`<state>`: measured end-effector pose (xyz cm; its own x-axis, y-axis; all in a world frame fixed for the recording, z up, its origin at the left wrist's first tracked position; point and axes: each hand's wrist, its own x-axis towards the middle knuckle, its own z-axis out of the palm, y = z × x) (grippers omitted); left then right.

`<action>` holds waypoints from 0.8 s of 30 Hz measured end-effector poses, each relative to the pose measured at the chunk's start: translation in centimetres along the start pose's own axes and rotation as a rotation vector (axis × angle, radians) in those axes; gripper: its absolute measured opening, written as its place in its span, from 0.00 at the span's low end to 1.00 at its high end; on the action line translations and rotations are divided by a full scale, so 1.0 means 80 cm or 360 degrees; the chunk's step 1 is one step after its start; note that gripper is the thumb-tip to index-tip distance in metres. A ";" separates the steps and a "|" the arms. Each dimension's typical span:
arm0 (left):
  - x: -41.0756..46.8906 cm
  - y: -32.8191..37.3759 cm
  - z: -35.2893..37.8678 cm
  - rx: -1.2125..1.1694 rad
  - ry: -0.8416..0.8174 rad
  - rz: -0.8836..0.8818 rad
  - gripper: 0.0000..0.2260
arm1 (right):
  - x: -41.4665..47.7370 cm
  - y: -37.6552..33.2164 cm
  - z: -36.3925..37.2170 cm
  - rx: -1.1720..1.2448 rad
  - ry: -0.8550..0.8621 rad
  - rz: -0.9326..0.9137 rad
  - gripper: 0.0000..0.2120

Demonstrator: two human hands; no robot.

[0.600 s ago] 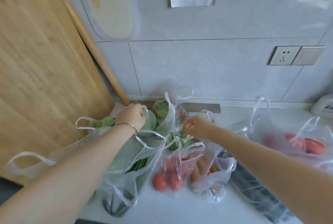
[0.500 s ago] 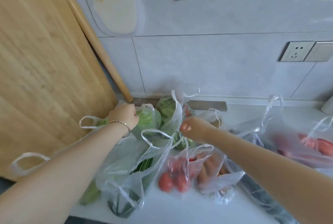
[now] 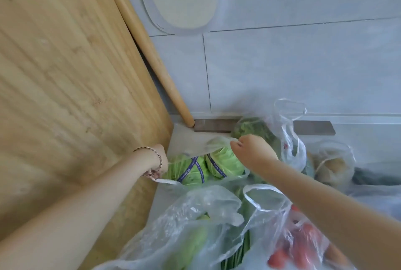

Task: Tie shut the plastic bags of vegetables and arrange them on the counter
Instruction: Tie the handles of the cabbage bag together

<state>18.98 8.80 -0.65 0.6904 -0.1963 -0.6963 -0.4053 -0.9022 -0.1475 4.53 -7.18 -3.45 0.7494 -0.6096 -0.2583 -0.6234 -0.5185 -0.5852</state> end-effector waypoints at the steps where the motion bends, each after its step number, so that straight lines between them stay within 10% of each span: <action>1: 0.007 -0.002 -0.005 -0.0320 -0.0015 0.0056 0.07 | 0.004 -0.004 0.002 0.0167 -0.0027 0.0014 0.17; 6: 0.020 0.006 -0.009 -0.2497 -0.0171 0.0318 0.14 | -0.001 -0.013 -0.008 0.1496 -0.0163 0.0132 0.14; 9: 0.017 0.012 0.000 -0.2971 -0.0126 0.0397 0.13 | -0.001 -0.015 -0.023 0.1847 -0.0175 0.0201 0.12; 15: -0.004 -0.017 0.013 -0.2781 0.0187 0.0800 0.20 | -0.033 -0.044 -0.001 0.1366 -0.0506 0.0037 0.16; 24: -0.004 -0.005 0.021 -0.2071 -0.0184 0.1156 0.23 | -0.013 -0.037 -0.009 0.1624 -0.0789 0.0119 0.09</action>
<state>17.95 9.86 -1.52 0.5025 -0.7660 -0.4009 0.2162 -0.3377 0.9161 5.43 -5.45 -0.93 0.8649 -0.1967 -0.4619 -0.3678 0.3779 -0.8497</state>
